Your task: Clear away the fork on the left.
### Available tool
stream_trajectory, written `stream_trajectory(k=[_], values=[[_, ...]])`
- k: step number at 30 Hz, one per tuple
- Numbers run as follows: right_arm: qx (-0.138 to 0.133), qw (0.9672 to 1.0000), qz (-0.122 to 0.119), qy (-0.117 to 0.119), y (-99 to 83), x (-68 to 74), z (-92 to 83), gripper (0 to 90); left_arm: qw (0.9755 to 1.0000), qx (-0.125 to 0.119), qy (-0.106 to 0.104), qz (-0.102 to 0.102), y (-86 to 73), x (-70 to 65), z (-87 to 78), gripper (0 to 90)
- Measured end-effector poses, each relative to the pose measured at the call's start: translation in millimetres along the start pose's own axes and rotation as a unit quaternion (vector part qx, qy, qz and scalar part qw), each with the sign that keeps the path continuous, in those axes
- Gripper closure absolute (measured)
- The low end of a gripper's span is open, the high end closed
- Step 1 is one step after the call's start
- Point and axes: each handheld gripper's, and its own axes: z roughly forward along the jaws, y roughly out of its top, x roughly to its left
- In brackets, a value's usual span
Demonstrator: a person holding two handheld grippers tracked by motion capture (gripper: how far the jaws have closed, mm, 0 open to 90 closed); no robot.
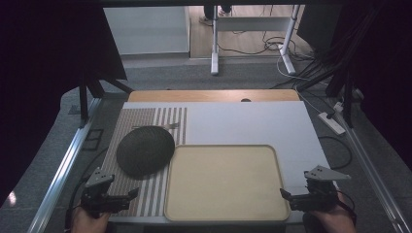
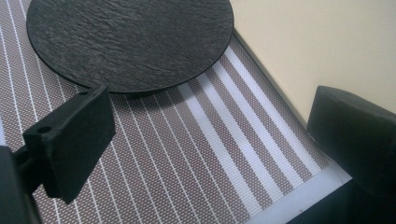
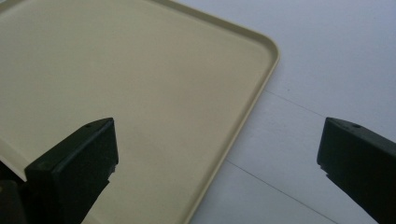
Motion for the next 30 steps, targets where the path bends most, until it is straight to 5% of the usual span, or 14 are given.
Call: stream_trajectory(k=[21, 30], values=[[0.002, 1.0000, -0.002, 0.005, 0.0, -0.2, 0.3, 0.0, 0.9999, 0.006, -0.013, -0.001, 0.5, 2.0, 1.0, 2.0], [0.007, 1.0000, -0.003, 0.005, 0.2, -0.4, 1.1, 0.0, 0.9994, 0.027, -0.022, 0.005, 4.0, 1.3, 4.9, 2.2]])
